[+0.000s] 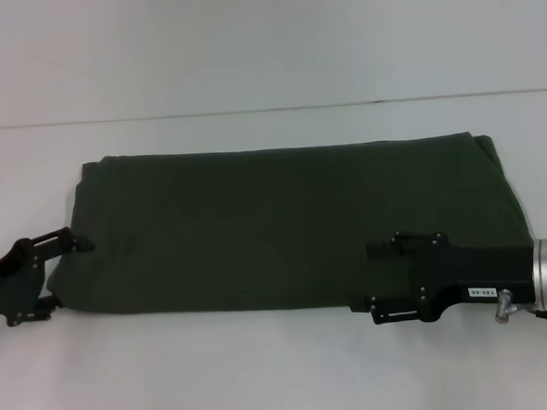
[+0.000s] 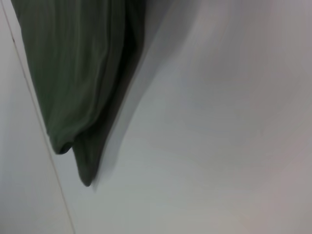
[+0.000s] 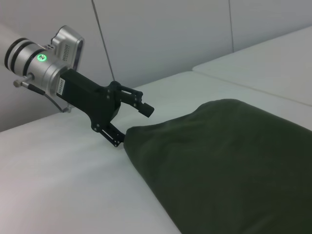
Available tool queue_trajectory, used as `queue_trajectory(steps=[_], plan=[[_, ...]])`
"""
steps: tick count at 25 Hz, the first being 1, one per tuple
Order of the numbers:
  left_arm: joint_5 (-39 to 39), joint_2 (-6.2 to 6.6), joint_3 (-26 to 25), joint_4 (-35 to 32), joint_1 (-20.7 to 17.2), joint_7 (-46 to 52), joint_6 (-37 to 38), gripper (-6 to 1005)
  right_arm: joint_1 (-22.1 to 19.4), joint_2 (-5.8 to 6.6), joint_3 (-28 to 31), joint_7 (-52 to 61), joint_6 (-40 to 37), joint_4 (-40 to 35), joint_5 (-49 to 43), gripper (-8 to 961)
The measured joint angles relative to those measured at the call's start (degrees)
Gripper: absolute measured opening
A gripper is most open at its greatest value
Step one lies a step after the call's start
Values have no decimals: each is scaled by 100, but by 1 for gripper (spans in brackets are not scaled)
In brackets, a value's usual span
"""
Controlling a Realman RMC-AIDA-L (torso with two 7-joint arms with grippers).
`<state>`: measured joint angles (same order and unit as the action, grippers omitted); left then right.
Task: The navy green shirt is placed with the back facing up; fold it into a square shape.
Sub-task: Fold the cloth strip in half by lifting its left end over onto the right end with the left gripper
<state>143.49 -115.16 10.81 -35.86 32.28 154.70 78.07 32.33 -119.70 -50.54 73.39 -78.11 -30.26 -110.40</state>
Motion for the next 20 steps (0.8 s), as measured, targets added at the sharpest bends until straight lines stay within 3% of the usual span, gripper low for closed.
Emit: queue_trajectory(steps=[3,10,20], plan=[[2,4,29,-38,32,-200,-109,784,-3,0,6,0,-18,0,20,927],[36,-36,863,-77,148,-261,-206,735,8,0,26,0,-58,-6,58,927],[11,-42,843,-84,164,-332,-231,528,-40,8,36,0,-121,-15,84,926]])
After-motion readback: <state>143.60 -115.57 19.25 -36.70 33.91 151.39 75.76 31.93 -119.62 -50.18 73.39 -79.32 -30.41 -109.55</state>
